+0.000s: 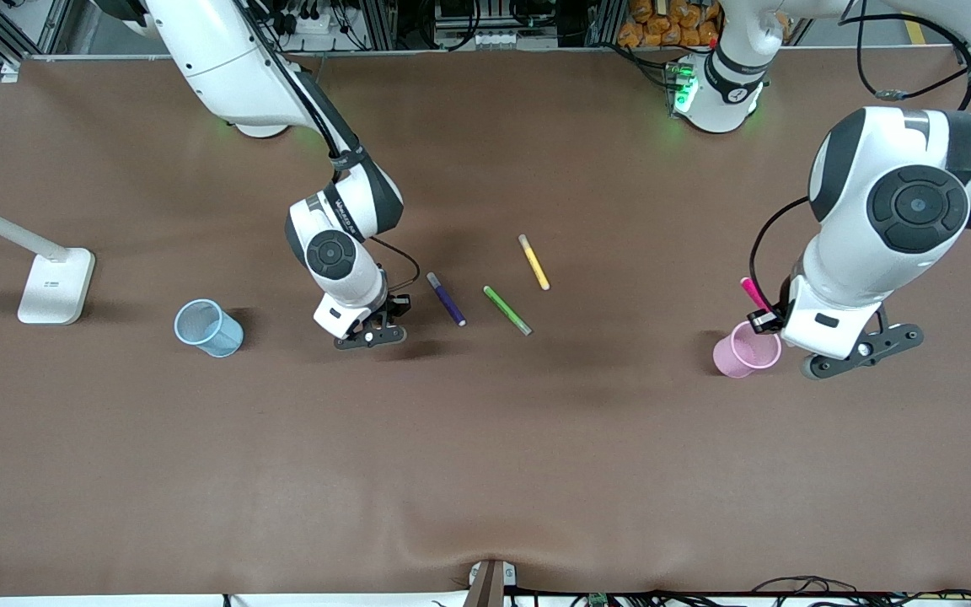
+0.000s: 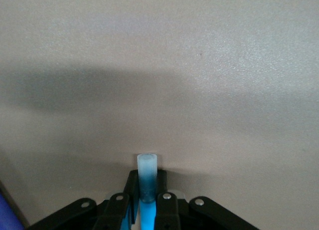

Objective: Place pink and blue markers in matching cups
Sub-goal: 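Carry the pink marker over the pink cup while the right gripper grasps the blue marker, then lift the pink marker with the left gripper while the right gripper carries the blue marker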

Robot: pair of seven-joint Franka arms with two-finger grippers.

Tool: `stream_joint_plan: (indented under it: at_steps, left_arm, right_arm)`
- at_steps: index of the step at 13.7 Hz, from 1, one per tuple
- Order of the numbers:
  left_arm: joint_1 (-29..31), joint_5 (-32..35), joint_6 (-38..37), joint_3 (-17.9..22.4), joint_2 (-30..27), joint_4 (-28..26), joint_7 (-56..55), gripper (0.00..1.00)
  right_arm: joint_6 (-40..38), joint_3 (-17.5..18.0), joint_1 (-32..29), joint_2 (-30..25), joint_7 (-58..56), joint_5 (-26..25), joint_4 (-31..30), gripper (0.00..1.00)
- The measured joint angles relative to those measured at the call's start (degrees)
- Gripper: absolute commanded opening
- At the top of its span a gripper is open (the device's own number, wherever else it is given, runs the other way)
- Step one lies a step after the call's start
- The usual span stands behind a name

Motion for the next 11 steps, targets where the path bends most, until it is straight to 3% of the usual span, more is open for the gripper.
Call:
stream_joint_plan:
  at_steps: [7, 11]
  left_arm:
    - [-0.7, 5.4, -0.3, -0.5, 0.1, -0.4, -8.1, 0.00]
    - [-1.9, 8.6, -1.0, -0.8, 1.6, -1.2, -14.4, 0.00]
  right_arm:
    - [1.2, -0.7, -0.4, -3.5, -0.4, 0.0, 2.3, 0.00]
    - [-0.5, -1.1, -3.6, -7.3, -9.9, -0.1, 3.3, 0.00]
